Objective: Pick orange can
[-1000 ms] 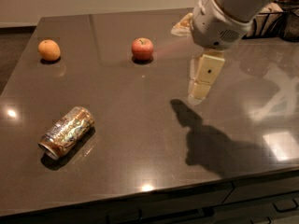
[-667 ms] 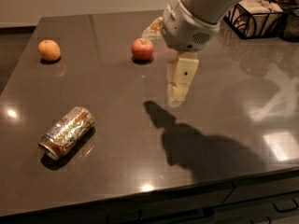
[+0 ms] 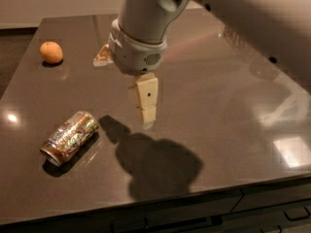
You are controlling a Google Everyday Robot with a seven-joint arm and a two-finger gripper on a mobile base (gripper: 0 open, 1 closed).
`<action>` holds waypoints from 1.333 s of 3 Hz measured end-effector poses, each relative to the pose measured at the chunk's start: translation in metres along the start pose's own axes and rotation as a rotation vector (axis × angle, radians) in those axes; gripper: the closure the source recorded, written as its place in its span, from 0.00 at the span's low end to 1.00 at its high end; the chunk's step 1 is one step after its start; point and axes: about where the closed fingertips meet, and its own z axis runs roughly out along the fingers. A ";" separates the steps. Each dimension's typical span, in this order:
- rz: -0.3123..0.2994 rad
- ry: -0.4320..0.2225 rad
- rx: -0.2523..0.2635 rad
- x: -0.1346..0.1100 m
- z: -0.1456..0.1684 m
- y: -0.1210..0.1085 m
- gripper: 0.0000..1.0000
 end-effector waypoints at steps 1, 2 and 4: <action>-0.135 0.038 -0.083 -0.031 0.034 -0.003 0.00; -0.225 0.065 -0.160 -0.049 0.063 -0.010 0.00; -0.289 0.086 -0.238 -0.060 0.097 -0.015 0.00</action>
Offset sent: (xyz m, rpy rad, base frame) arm -0.0244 0.0935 -0.0675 -0.2537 0.0260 0.3512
